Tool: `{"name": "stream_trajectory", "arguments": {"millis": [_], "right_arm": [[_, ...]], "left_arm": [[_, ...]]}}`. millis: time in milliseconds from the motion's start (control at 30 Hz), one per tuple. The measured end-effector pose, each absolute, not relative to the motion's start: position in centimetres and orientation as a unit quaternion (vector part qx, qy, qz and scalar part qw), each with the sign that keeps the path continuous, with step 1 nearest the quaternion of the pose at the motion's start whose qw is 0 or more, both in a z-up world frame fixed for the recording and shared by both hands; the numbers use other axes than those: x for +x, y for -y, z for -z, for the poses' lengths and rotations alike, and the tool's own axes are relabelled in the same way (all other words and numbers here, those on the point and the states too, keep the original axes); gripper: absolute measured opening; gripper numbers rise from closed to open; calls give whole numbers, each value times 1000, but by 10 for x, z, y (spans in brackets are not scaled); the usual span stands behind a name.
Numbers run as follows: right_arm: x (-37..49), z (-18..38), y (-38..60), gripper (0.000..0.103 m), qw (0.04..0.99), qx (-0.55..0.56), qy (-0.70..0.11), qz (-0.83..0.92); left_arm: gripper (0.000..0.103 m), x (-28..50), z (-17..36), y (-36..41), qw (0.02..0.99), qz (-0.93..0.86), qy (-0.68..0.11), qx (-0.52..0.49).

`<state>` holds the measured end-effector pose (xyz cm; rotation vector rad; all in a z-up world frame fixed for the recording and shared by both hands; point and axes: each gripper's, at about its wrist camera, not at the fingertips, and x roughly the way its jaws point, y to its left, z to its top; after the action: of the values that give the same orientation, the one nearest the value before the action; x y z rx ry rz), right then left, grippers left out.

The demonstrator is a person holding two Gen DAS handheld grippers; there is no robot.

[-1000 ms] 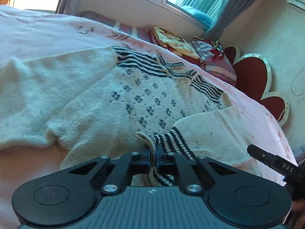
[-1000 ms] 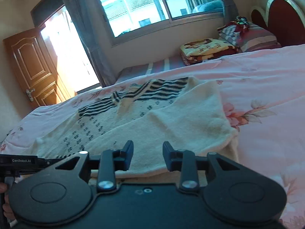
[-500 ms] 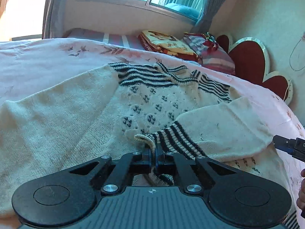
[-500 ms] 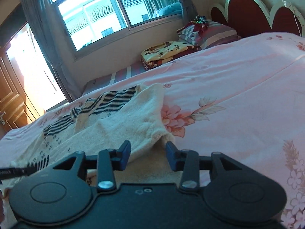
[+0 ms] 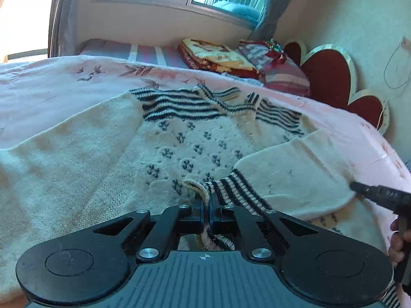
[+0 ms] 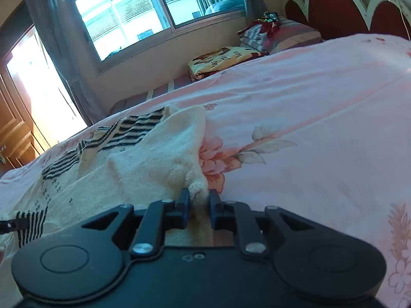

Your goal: Fold small clothes

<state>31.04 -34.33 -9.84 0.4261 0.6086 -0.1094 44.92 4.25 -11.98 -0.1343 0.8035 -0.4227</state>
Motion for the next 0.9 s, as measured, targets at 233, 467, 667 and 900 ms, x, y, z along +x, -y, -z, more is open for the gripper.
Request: {"name": "stream_trajectory", "arguments": {"millis": [233,467,667,900], "right_arm": [[317,66,320,14,961,107,-253,21],[322,75,314,26,952,71,-292,51],[321,83,284,26,945,17,-326,18],[291,55,291,35,947,88,-309,10]], "left_arm": [[4,450,124,-48,896,200,-386,-90],[10,439,113,-40,918,158,-362,-36],[31,435,115,-26,922,132,-364,8],[96,371,90,-117,947,44,-293,-122]]}}
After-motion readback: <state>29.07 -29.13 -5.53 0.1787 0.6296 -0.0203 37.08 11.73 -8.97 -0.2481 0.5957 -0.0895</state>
